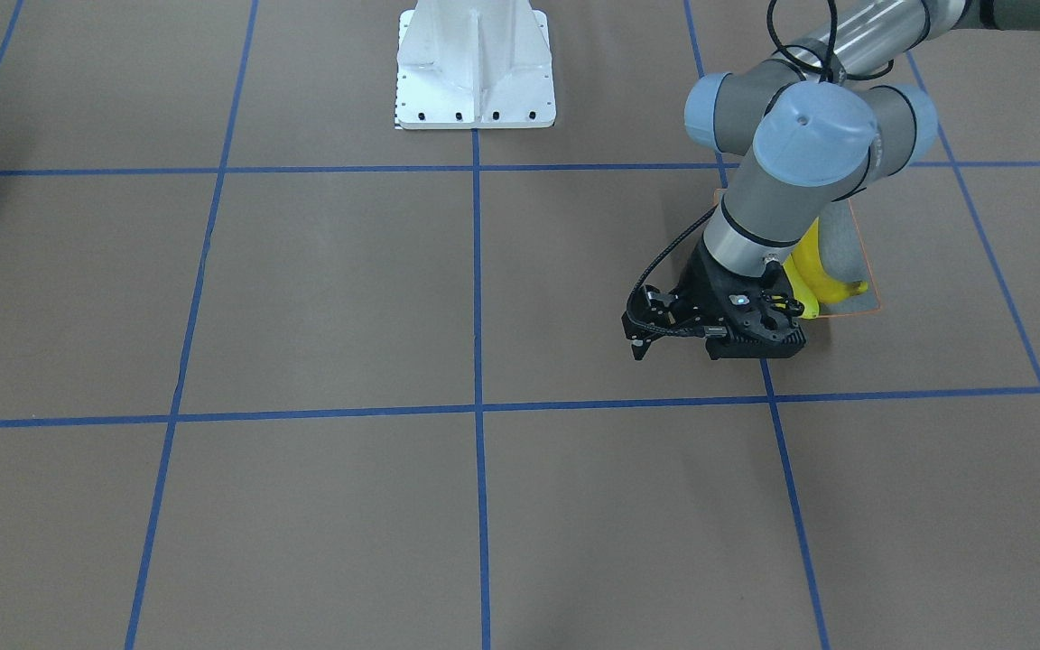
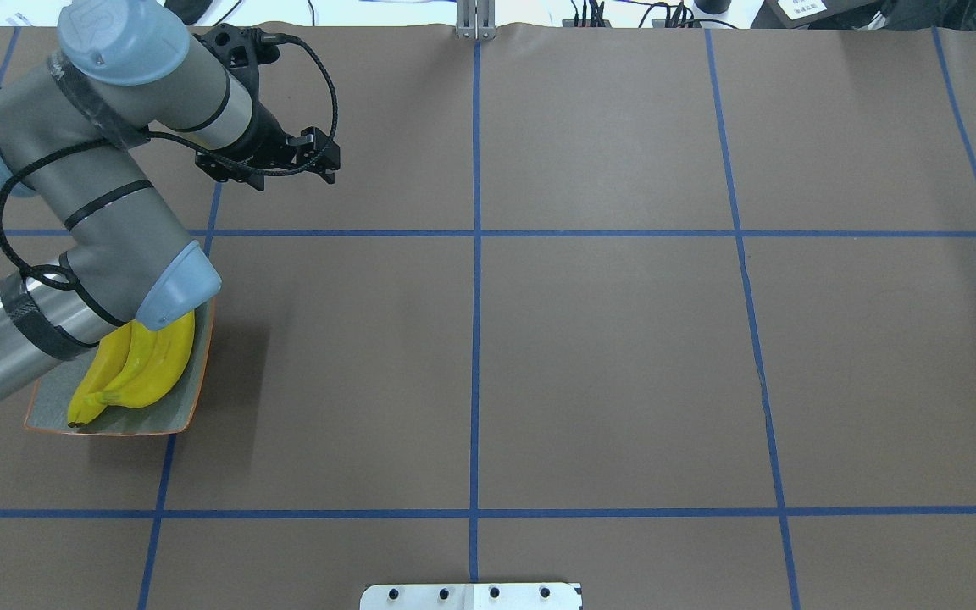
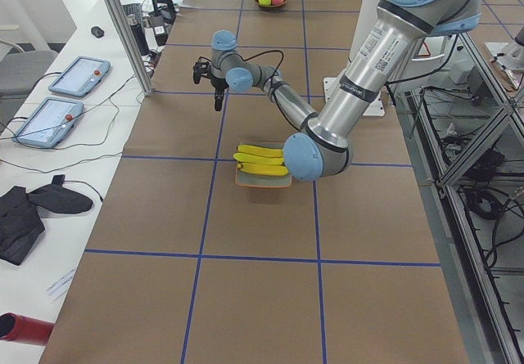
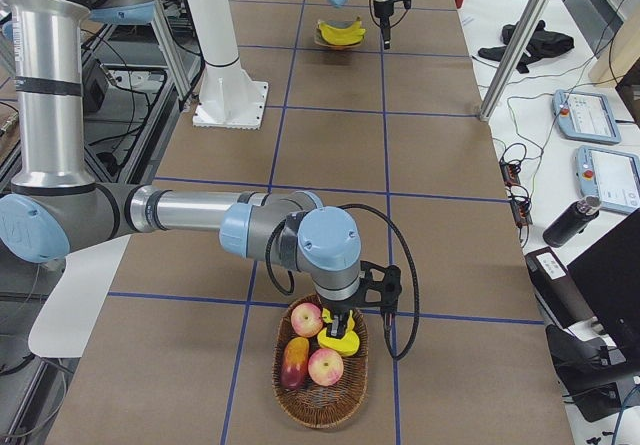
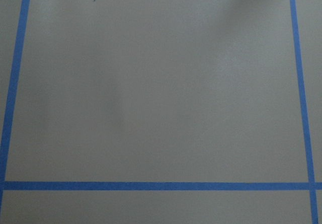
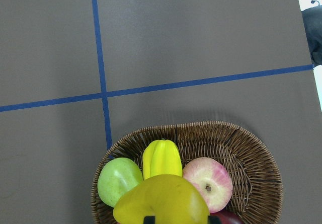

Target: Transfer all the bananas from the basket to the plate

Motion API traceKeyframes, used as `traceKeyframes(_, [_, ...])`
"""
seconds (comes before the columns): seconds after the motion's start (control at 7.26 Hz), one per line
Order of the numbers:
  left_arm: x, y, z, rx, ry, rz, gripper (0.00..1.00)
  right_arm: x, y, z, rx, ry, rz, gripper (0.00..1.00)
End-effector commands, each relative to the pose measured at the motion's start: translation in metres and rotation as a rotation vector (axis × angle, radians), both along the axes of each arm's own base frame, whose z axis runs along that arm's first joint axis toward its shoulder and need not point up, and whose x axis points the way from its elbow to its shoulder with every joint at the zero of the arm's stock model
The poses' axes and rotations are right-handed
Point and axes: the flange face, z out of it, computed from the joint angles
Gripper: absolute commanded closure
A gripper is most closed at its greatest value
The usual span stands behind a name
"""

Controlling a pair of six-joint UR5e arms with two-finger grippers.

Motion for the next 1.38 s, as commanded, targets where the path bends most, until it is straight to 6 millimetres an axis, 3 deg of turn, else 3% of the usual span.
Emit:
traceKeyframes(0.0, [0.0,0.0,0.001,-0.001,-0.001,0.0,0.0,0.007,0.011,0.01,-0.008,-0.086,0.042,1.0])
traceKeyframes(0.55, [0.0,0.0,0.0,-0.002,0.001,-0.002,0.0,0.024,0.027,0.034,-0.038,-0.159,0.106,1.0])
traceKeyframes(1.24, [0.001,-0.001,0.002,-0.005,-0.003,-0.001,0.0,0.032,0.057,0.074,-0.06,-0.443,0.238,1.0])
